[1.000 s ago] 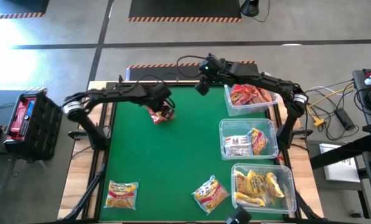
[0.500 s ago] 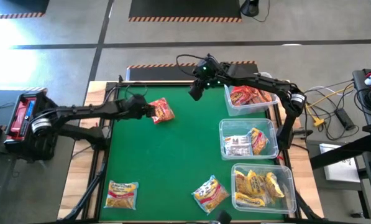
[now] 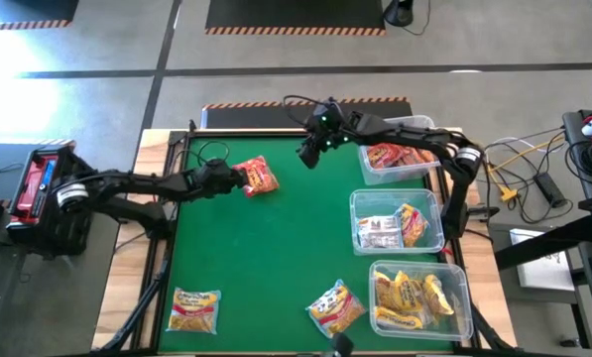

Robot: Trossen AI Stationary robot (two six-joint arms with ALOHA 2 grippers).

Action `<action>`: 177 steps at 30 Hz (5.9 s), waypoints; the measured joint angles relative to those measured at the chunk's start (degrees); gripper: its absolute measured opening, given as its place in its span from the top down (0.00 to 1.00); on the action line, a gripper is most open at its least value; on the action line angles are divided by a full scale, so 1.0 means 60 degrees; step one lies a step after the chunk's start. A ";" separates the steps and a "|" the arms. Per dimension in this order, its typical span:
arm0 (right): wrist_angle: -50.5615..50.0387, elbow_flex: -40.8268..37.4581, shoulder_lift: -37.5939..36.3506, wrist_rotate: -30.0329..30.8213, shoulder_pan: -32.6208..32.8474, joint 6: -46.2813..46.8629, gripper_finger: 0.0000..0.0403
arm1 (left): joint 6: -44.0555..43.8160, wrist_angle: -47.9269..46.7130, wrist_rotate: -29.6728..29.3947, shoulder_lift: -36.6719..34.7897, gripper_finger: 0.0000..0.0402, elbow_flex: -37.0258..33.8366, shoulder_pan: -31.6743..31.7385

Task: Sort Maruchan noodles
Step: Put the red noodle pack into the top transparent bin

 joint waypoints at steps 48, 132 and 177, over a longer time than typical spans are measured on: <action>0.3231 -0.2269 0.0973 -0.1172 0.0148 0.2773 0.58 | -0.0005 0.2940 0.0858 0.2989 0.51 0.0674 -0.0040; 0.2058 -0.2689 0.0951 -0.0446 0.0328 0.1455 0.58 | 0.1623 0.2863 0.4459 0.5853 0.37 0.4177 -0.0022; -0.0398 -0.2430 -0.0776 -0.1897 -0.0734 0.1979 0.52 | 0.4951 0.2877 0.6698 0.5773 0.95 0.4226 0.0482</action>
